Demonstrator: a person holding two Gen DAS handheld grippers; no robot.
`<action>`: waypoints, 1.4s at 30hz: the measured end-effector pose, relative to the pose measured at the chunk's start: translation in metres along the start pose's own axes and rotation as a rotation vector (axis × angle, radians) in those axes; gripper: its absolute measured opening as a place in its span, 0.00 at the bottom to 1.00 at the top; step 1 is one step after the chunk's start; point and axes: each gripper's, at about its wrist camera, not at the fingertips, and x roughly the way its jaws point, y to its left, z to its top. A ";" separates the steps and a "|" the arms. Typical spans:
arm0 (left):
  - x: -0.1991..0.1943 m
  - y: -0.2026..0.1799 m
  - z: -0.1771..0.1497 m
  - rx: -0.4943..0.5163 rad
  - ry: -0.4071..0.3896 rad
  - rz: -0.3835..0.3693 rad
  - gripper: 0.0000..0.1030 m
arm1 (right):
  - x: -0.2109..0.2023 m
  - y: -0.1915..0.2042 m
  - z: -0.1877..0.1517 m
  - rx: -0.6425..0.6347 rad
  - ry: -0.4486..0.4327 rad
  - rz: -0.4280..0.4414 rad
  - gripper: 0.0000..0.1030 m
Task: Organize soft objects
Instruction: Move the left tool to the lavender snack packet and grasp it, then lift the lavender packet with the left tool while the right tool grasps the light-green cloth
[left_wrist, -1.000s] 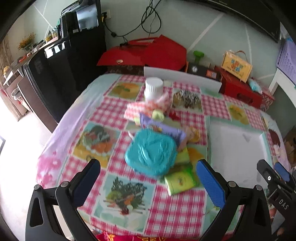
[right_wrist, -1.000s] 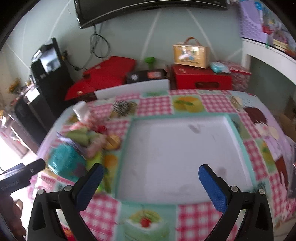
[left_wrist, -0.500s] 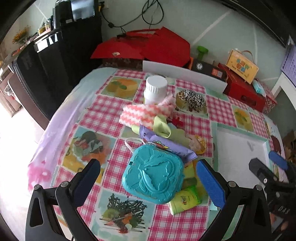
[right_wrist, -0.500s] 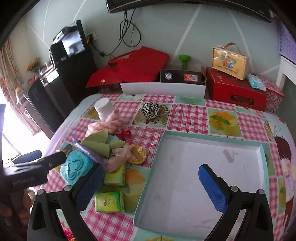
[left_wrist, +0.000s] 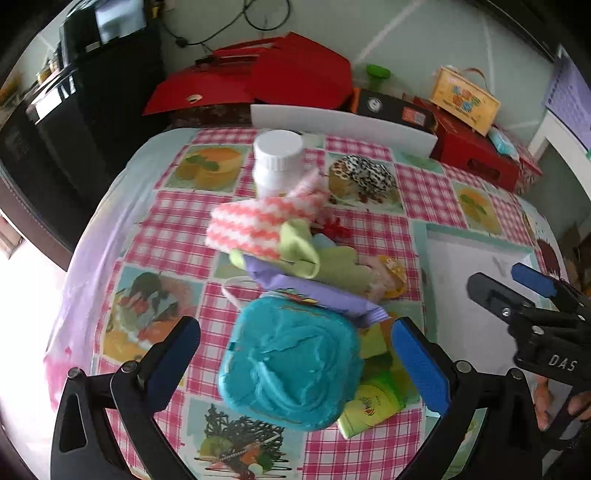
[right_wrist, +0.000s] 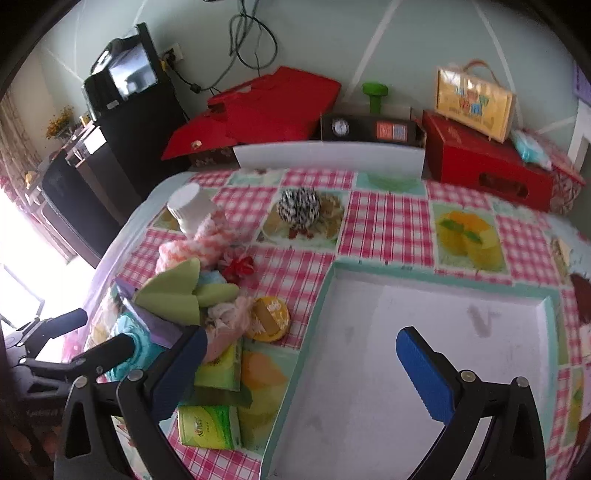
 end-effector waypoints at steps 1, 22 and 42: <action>0.002 -0.003 0.002 0.007 0.000 -0.002 1.00 | 0.002 -0.002 -0.001 0.007 0.004 0.002 1.00; 0.038 -0.008 0.018 0.000 0.037 0.087 0.64 | 0.001 -0.014 -0.003 0.043 -0.004 -0.013 1.00; 0.012 0.048 0.019 -0.198 -0.073 0.017 0.19 | 0.005 -0.013 -0.005 0.044 0.005 -0.020 1.00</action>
